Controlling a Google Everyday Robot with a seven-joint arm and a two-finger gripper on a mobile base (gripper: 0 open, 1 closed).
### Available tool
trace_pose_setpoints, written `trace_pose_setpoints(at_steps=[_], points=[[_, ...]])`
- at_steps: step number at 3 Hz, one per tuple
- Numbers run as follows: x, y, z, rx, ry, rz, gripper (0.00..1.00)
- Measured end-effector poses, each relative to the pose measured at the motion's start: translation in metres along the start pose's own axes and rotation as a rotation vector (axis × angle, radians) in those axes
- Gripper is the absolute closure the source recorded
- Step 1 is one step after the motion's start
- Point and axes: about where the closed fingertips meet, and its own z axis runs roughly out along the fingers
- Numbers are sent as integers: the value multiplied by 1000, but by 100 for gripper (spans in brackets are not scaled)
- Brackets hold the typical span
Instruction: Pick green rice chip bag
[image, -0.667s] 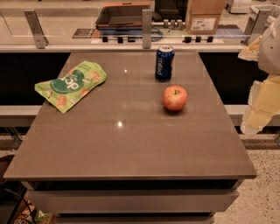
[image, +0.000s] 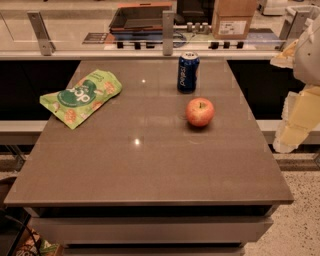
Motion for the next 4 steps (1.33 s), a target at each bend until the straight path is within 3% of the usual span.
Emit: trace_pose_setpoints(at_steps=[1, 2, 4], points=[[-18, -1, 5, 45, -23, -77, 0], [-51, -5, 12, 113, -75, -207, 0], [-130, -23, 22, 236, -233, -522, 0]])
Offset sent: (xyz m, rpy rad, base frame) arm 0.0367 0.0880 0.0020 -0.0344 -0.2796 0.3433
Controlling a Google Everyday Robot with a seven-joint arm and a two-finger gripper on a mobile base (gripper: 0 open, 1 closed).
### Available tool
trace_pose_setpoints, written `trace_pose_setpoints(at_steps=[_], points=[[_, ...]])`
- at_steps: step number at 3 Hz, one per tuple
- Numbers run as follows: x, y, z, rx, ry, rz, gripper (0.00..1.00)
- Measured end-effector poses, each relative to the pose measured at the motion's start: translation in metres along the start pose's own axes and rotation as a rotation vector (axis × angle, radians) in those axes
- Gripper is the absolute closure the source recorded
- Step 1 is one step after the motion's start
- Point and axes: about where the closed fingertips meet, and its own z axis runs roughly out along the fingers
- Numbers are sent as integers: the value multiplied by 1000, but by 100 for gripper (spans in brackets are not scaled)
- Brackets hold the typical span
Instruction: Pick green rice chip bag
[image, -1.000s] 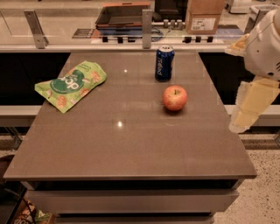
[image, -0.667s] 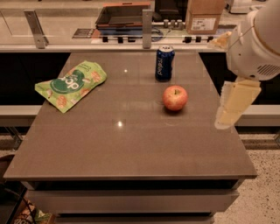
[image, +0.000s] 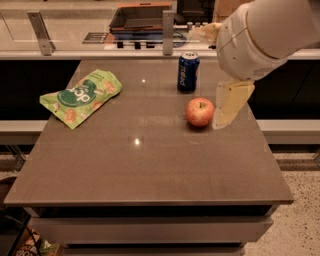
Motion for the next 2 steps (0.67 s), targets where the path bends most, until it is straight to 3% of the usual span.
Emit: trace_pose_setpoints(at_steps=[2], points=[[-32, -44, 47, 38, -139, -155, 0]])
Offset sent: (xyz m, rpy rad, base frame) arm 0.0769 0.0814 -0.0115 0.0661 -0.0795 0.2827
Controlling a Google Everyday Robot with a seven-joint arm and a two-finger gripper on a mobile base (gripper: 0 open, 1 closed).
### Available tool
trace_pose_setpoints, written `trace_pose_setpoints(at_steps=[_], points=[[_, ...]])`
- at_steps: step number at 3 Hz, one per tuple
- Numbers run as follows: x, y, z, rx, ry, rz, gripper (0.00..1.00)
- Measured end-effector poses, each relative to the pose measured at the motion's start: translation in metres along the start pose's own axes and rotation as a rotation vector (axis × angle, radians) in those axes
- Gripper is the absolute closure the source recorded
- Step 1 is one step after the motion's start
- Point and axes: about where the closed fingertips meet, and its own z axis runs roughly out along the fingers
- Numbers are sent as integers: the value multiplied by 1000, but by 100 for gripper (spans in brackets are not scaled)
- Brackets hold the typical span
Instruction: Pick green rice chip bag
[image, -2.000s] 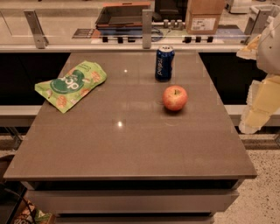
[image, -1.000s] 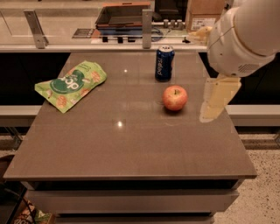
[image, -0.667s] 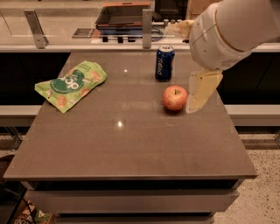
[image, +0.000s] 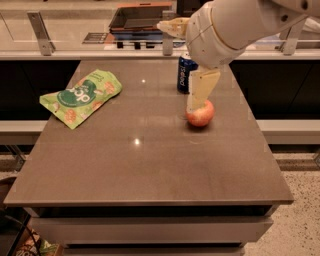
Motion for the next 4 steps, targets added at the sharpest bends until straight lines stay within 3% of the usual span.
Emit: trace_pose_setpoints(at_steps=[2, 3, 4], points=[[5, -11, 4, 22, 1, -24, 0], [5, -37, 39, 56, -38, -78, 0], [3, -54, 89, 51, -74, -115, 0]])
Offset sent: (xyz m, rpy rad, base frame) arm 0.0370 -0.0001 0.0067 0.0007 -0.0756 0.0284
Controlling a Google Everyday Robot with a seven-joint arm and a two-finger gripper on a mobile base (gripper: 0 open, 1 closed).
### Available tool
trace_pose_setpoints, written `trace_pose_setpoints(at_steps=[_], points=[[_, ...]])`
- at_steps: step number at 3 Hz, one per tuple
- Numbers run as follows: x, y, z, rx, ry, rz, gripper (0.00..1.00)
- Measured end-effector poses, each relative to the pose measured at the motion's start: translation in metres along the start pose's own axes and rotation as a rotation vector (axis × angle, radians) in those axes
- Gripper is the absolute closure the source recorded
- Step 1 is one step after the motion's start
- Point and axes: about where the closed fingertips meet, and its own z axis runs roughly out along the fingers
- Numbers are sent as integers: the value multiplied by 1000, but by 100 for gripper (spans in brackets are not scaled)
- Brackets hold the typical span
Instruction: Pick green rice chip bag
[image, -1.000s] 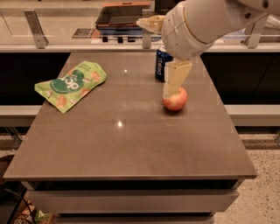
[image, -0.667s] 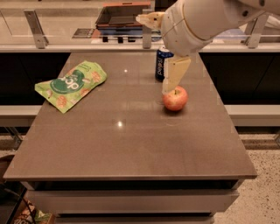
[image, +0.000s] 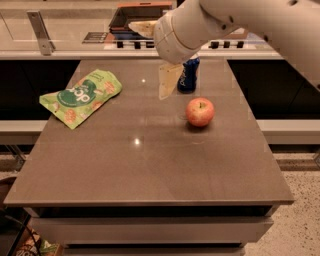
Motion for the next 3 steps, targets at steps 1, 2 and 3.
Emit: trace_pose_setpoints(at_steps=[1, 2, 3], points=[[-8, -12, 37, -17, -32, -42, 0], [-24, -33, 69, -43, -54, -121, 0], [-43, -51, 93, -65, -72, -189, 0]])
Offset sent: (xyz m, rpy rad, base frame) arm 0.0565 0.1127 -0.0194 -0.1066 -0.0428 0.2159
